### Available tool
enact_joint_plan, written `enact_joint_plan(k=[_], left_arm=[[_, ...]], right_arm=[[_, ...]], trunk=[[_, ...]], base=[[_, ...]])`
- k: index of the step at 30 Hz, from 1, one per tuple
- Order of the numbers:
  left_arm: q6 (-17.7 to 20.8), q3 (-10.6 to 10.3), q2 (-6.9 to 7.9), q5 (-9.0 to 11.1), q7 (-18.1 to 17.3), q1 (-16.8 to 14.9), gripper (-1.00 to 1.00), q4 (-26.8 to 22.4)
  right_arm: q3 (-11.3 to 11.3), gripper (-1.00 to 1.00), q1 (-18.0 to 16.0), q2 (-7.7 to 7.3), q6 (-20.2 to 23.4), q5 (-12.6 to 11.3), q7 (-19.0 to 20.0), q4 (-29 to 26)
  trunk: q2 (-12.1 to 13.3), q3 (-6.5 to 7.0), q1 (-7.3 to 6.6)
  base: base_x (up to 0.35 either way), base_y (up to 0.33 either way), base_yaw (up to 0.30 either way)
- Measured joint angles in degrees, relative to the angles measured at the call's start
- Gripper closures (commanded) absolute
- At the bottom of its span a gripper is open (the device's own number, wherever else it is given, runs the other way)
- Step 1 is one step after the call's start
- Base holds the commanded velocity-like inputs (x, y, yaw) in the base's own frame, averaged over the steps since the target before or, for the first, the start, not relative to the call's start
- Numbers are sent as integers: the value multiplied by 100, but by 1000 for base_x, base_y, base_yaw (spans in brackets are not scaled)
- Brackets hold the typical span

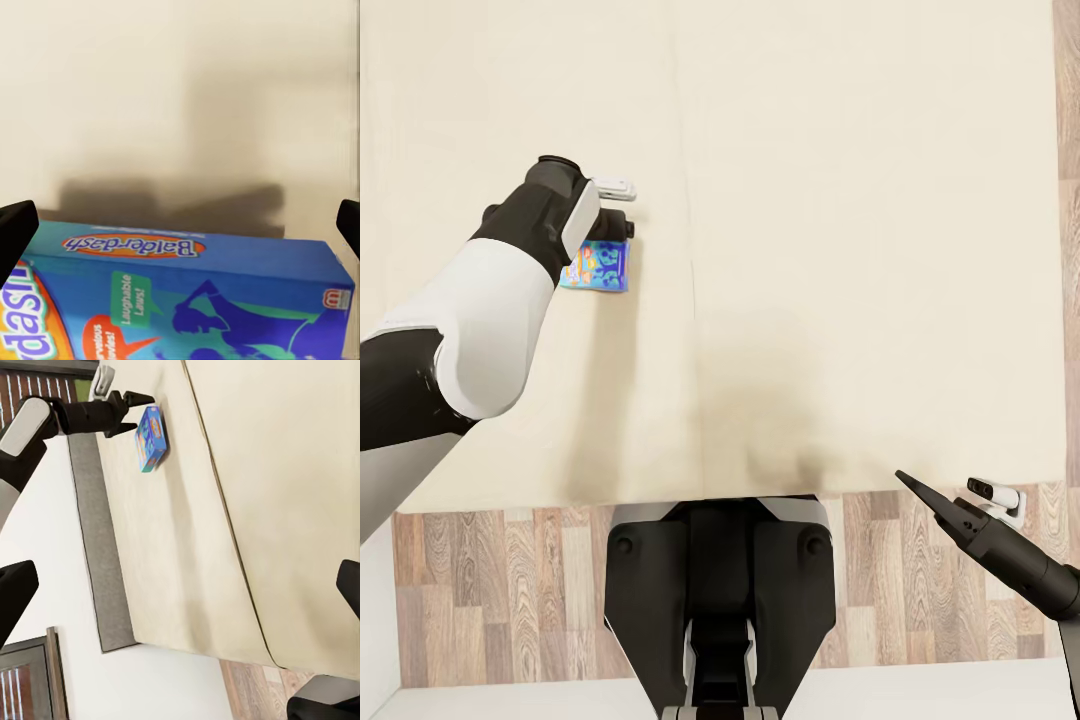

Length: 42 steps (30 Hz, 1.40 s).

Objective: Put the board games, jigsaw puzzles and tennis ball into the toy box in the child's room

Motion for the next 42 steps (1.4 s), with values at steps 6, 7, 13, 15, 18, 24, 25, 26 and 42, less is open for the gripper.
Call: enact_joint_plan(k=[6,7,13,15,18,24,25,26,42], left_arm=[[4,-2,0,-5,-49,-1,-100,0],[6,-5,0,-5,-51,-1,-100,0],[72,-10,0,-7,-54,-1,-100,0],[116,-13,0,-7,-54,-1,-100,0],[144,-19,0,-8,-55,-3,-100,0],[160,-45,0,-9,-56,-3,-100,0],[161,-53,0,-10,-56,-2,-100,0],[162,-70,0,-11,-57,-2,-100,0],[165,-236,0,-26,-66,2,-100,111]], right_arm=[[0,-100,0,0,0,-1,-4,0],[0,-100,0,0,0,0,-2,0],[-1,-100,0,-7,0,0,3,1],[0,-100,0,-8,0,0,4,1],[0,-100,0,-8,0,0,4,1],[-3,-100,0,-9,0,0,4,1],[-2,-100,0,-9,0,0,4,1],[-3,-100,0,-9,0,0,4,1],[-7,-100,0,-9,0,0,4,1]], trunk=[[0,31,0],[0,34,0],[0,44,0],[0,45,0],[0,46,0],[0,46,0],[0,46,0],[0,46,0],[0,46,0]], base=[[0,0,-30],[0,0,-18],[0,0,-8],[0,0,-2],[0,0,-1],[0,0,0],[0,0,0],[0,0,0],[0,0,0]])
